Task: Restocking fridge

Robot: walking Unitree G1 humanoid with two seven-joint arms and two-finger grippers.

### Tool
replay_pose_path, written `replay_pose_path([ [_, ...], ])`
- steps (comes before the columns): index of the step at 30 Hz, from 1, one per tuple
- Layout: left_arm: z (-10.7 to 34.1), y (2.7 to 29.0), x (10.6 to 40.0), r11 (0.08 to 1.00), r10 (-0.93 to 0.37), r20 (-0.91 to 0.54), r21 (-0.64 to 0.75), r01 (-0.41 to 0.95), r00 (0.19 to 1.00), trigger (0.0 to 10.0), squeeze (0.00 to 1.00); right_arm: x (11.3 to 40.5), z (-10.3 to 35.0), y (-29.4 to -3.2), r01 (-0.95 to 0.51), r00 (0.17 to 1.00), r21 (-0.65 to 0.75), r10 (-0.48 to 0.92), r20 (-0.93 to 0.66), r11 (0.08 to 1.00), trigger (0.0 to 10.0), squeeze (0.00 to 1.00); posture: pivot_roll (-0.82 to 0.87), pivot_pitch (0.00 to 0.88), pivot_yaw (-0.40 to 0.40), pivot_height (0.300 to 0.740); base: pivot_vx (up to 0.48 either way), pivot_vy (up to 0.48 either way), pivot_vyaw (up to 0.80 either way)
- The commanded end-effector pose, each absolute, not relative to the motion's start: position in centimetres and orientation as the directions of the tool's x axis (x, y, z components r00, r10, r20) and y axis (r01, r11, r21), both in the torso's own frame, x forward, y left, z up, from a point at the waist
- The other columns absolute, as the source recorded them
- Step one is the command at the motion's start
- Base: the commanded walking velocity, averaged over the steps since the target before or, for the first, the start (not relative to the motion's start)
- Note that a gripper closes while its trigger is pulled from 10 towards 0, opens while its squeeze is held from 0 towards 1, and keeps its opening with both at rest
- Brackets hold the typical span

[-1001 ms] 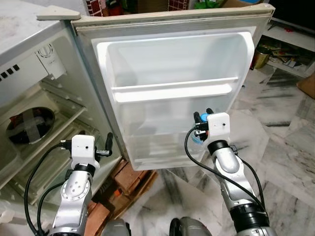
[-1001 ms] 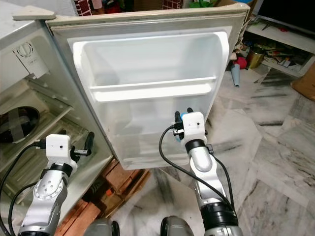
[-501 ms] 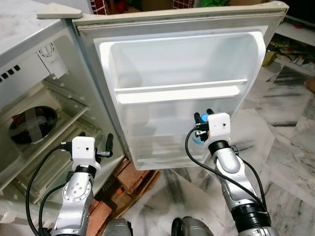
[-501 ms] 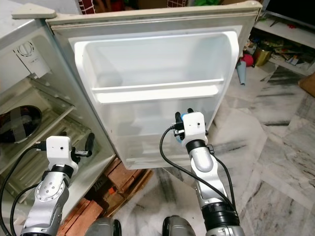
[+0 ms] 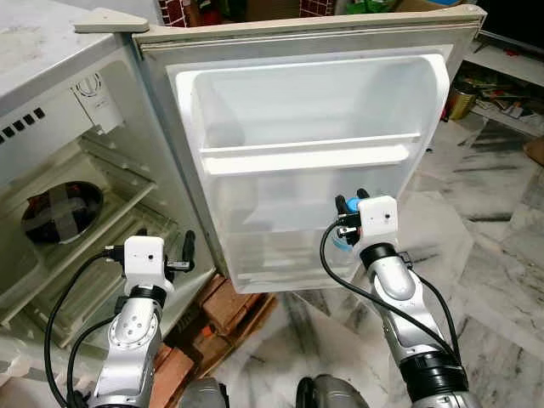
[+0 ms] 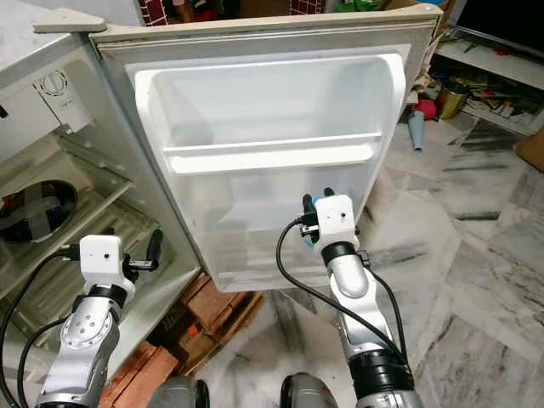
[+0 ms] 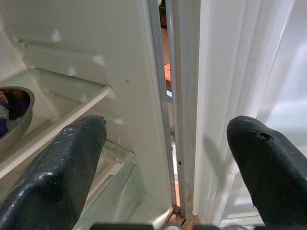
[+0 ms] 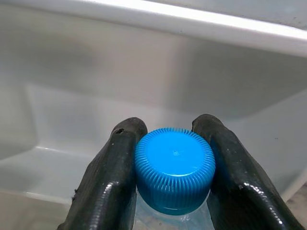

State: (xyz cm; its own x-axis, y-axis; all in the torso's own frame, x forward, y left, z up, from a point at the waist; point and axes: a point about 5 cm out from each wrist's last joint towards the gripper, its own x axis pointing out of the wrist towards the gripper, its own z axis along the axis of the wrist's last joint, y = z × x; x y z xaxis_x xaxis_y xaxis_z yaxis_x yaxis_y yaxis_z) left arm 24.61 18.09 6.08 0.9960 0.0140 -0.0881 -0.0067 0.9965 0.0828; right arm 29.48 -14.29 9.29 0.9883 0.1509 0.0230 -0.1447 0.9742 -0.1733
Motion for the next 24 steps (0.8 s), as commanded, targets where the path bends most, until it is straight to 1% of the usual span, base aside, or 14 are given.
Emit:
replay_pose_path([
  [1, 6.15, 18.19, 24.48, 0.996, 0.021, -0.091, 0.089, -0.013, 0.996, 10.0, 0.0, 29.57, 9.68, -14.07, -0.147, 0.986, -0.173, 0.158, 0.049, 0.974, 10.0, 0.0, 0.08, 0.095, 0.007, 0.701, 0.0, 0.0, 0.0],
  [4, 6.13, 18.17, 24.48, 0.996, 0.019, -0.092, 0.089, -0.011, 0.996, 10.0, 0.0, 29.64, 9.64, -13.99, -0.15, 0.986, -0.172, 0.16, 0.048, 0.974, 10.0, 0.0, 0.08, 0.097, 0.007, 0.676, 0.0, 0.0, 0.0],
  [10, 6.16, 18.14, 24.46, 0.996, 0.015, -0.091, 0.092, -0.007, 0.996, 10.0, 0.0, 29.64, 9.68, -13.88, -0.153, 0.985, -0.163, 0.164, 0.054, 0.975, 10.0, 0.0, 0.08, 0.099, 0.008, 0.646, 0.0, 0.0, 0.0],
  [24, 6.54, 17.95, 24.62, 0.996, -0.005, -0.064, 0.091, 0.01, 0.998, 10.0, 0.0, 29.82, 9.8, -13.87, -0.147, 0.985, -0.161, 0.159, 0.061, 0.976, 10.0, 0.0, 0.08, 0.102, 0.01, 0.646, 0.0, 0.0, 0.0],
])
